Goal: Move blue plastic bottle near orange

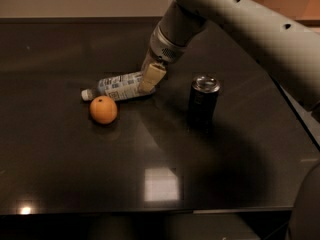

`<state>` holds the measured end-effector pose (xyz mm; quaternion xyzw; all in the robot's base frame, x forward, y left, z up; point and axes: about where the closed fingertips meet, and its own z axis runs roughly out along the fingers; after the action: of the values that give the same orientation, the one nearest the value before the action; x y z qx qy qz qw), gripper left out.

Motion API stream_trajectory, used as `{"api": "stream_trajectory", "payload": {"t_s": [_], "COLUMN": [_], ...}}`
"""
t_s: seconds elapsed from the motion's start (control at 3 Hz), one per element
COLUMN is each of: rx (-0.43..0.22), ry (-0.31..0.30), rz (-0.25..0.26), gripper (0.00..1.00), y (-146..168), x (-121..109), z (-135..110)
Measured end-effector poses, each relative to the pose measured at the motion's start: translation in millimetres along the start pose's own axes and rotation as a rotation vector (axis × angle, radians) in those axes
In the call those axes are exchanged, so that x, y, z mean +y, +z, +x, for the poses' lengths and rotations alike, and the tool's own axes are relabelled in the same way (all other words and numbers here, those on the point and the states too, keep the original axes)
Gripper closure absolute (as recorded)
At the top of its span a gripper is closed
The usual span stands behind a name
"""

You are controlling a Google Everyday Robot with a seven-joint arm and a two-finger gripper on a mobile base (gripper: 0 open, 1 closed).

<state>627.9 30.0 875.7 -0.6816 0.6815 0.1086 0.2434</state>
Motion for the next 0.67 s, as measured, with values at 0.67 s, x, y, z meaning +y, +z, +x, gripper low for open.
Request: {"api": "stream_trajectory", "payload": {"t_s": [0.67], "rx": [-0.005], "ry": [0.001], "rz": [-0.024], "gripper": [0.26], "y": [4.4], "x": [10.2], "z": [3.8]}}
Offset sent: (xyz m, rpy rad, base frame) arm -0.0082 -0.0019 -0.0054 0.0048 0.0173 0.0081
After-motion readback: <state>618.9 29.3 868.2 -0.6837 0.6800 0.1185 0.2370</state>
